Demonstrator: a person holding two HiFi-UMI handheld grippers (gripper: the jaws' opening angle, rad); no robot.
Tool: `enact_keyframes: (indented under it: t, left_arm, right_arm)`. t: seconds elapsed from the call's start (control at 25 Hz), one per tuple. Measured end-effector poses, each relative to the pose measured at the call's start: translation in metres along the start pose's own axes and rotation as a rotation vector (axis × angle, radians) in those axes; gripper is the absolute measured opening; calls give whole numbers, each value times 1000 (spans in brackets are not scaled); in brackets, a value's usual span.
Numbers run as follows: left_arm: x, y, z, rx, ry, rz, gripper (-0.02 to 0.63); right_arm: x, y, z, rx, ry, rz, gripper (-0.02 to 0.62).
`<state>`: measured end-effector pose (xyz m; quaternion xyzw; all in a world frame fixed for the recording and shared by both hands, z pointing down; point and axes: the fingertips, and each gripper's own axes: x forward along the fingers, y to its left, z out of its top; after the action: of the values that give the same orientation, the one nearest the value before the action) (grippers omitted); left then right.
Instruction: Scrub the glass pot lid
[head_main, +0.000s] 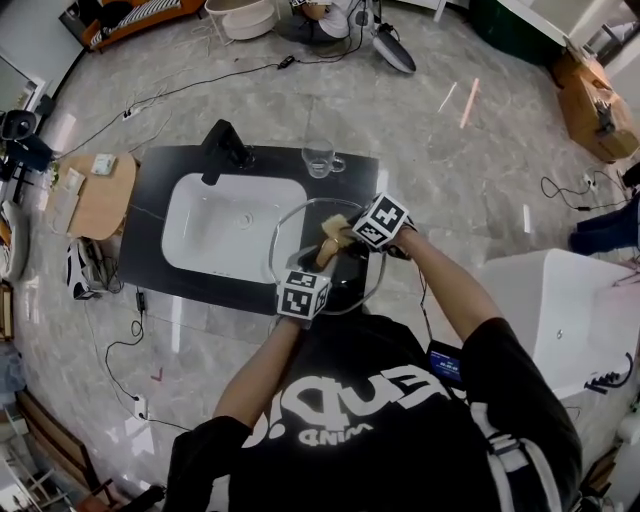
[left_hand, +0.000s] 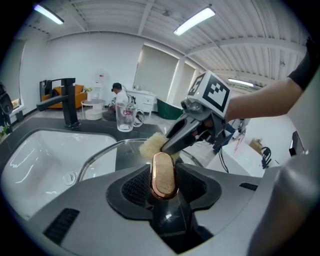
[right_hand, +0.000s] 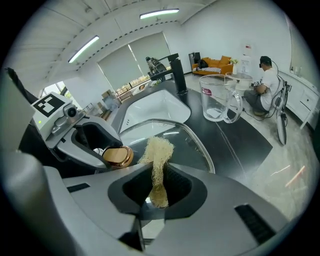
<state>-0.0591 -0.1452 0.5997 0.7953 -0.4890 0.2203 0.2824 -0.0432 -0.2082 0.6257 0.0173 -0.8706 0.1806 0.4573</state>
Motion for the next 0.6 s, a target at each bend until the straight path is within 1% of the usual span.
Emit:
enact_keyframes:
  t: [0.32,0.6]
  left_arm:
    - [1,2,-1,-6,43,-30,167]
    - [3,0,-2,-24,81,-56,167]
  right_arm:
    - [-9,9,-25,63,-27,-44,49]
    - [-14,28,-44,132,-50,-76,48]
